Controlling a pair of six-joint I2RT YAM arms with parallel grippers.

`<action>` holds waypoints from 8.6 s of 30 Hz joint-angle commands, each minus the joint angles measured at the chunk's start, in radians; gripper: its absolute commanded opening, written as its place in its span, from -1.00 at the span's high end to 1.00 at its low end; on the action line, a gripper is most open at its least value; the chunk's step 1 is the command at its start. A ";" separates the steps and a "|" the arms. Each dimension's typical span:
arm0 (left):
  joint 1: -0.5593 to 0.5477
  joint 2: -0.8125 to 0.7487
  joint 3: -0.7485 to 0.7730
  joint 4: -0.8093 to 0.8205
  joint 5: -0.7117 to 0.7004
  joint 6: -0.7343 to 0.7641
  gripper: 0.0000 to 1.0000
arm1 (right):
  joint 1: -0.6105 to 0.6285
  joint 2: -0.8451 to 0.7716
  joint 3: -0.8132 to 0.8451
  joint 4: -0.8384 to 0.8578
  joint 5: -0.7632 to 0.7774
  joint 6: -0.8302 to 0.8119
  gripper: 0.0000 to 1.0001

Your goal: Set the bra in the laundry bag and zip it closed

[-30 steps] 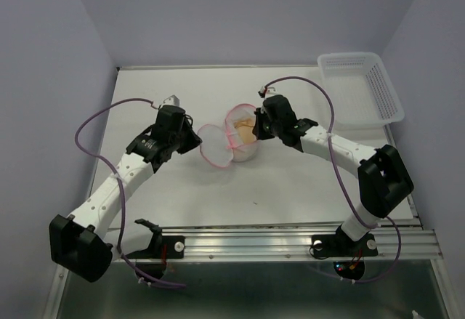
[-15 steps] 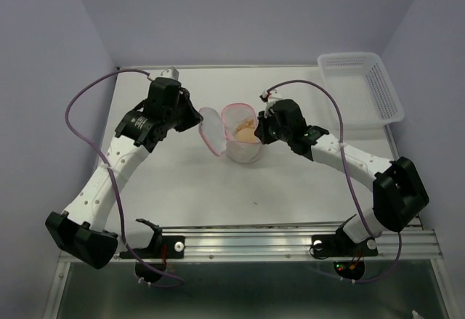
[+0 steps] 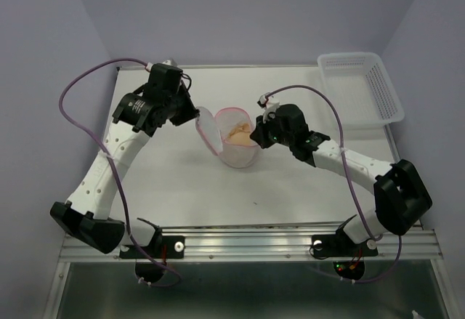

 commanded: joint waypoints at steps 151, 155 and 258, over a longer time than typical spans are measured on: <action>-0.082 -0.327 -0.853 0.853 0.026 0.285 -0.98 | 0.071 0.382 0.534 -0.633 -0.138 -0.839 -0.32; -0.080 -0.329 -0.854 0.853 0.026 0.284 -0.98 | 0.071 0.377 0.514 -0.621 -0.131 -0.836 0.44; -0.066 -0.113 -0.908 1.010 -0.072 0.276 1.00 | 0.044 -0.103 0.077 -0.155 -0.019 -0.819 0.99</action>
